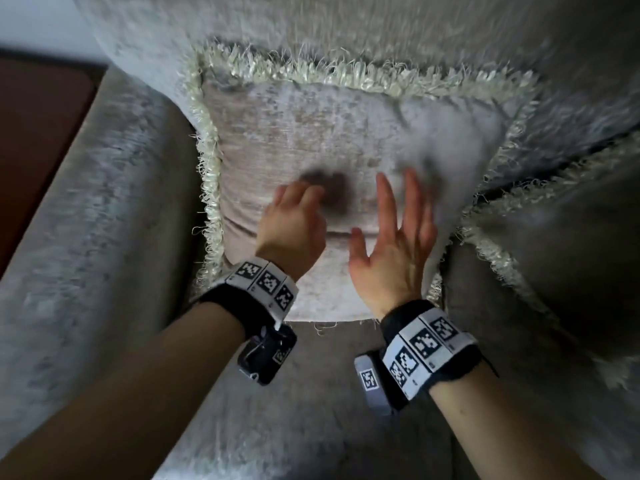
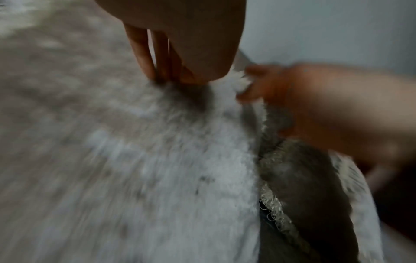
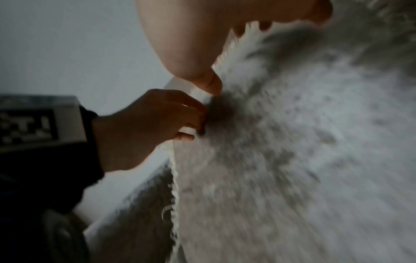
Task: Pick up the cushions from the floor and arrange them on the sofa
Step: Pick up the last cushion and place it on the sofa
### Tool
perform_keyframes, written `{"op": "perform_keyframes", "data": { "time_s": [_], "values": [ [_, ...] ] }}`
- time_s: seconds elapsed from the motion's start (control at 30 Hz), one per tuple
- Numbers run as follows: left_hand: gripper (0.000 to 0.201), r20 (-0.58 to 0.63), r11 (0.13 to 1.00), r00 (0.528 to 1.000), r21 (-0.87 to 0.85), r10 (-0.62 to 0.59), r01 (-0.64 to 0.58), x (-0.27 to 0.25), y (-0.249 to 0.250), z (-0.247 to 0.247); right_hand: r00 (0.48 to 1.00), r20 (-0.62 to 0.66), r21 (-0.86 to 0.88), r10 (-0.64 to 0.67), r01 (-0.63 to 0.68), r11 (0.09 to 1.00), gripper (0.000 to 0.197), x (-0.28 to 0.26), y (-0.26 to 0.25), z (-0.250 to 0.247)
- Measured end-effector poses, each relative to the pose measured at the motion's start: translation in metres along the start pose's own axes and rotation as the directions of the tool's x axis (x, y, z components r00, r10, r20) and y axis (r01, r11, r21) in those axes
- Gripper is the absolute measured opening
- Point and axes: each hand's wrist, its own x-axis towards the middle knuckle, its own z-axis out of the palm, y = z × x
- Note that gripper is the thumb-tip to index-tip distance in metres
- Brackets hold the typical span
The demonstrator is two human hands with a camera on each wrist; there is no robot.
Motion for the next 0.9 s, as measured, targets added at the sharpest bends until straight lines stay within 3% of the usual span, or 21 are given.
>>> {"op": "perform_keyframes", "data": {
  "time_s": [0.03,0.07,0.13,0.17,0.23,0.3,0.37,0.4,0.43,0.5,0.6,0.67,0.73,0.8,0.83,0.9],
  "values": [
    [0.041,-0.061,0.994,0.993,0.047,0.101,-0.099,0.006,0.004,0.001,0.997,-0.071,0.016,-0.038,0.040,0.999,0.081,0.007,-0.005,-0.007],
    [0.048,-0.049,0.983,0.986,0.103,0.159,-0.154,0.012,0.008,0.000,0.994,-0.078,-0.008,-0.080,0.079,0.997,0.081,0.014,-0.007,-0.008],
    [0.063,0.147,0.961,0.978,0.212,0.146,-0.175,0.017,0.004,0.000,0.990,0.077,-0.135,-0.119,0.129,0.982,0.075,0.024,0.004,0.004],
    [0.066,0.260,0.948,0.963,0.284,0.069,-0.145,0.015,-0.006,0.004,0.979,0.198,-0.227,-0.041,0.086,0.970,0.072,0.025,0.020,0.012],
    [0.067,0.350,0.924,0.926,0.383,-0.141,-0.004,-0.002,-0.035,0.014,0.903,0.332,-0.369,0.274,-0.143,0.918,0.070,0.020,0.056,0.021],
    [0.068,0.290,0.917,0.920,0.372,-0.262,0.144,-0.020,-0.055,0.017,0.831,0.310,-0.442,0.463,-0.305,0.844,0.079,0.023,0.073,0.016],
    [0.072,0.149,0.919,0.926,0.251,-0.347,0.305,-0.018,-0.047,0.012,0.874,0.260,-0.414,0.411,-0.284,0.865,0.088,0.036,0.063,0.002],
    [0.076,0.071,0.888,0.893,0.163,-0.445,0.430,-0.009,-0.040,0.008,0.918,0.222,-0.369,0.328,-0.232,0.900,0.095,0.047,0.052,-0.005],
    [0.081,0.022,0.829,0.829,0.051,-0.559,0.557,0.003,-0.037,0.003,0.953,0.181,-0.335,0.243,-0.172,0.926,0.101,0.062,0.043,-0.010],
    [0.094,0.082,0.633,0.653,-0.185,-0.753,0.752,0.034,-0.035,-0.009,0.987,0.126,-0.322,0.097,-0.052,0.945,0.109,0.095,0.028,-0.017],
    [0.102,0.220,0.299,0.413,-0.412,-0.884,0.861,0.061,-0.060,-0.021,0.984,0.177,-0.374,0.016,0.052,0.926,0.118,0.136,0.005,-0.021],
    [0.097,0.295,0.196,0.312,-0.363,-0.903,0.911,0.054,-0.087,-0.017,0.969,0.243,-0.418,0.049,0.059,0.906,0.126,0.153,0.005,-0.016],
    [0.101,0.415,0.216,0.308,-0.255,-0.856,0.943,0.029,-0.119,0.003,0.950,0.285,-0.425,0.129,0.004,0.905,0.131,0.160,0.015,-0.007],
    [0.106,0.552,0.202,0.308,-0.245,-0.775,0.948,-0.002,-0.137,0.019,0.960,0.241,-0.406,0.142,-0.033,0.913,0.131,0.156,0.025,0.001],
    [0.099,0.596,0.169,0.304,-0.272,-0.744,0.947,-0.016,-0.144,0.024,0.972,0.200,-0.402,0.124,-0.035,0.915,0.128,0.151,0.029,0.004],
    [0.077,0.647,0.185,0.316,-0.263,-0.694,0.947,-0.031,-0.145,0.025,0.985,0.126,-0.402,0.116,-0.056,0.914,0.116,0.138,0.034,0.009]
  ]
}}
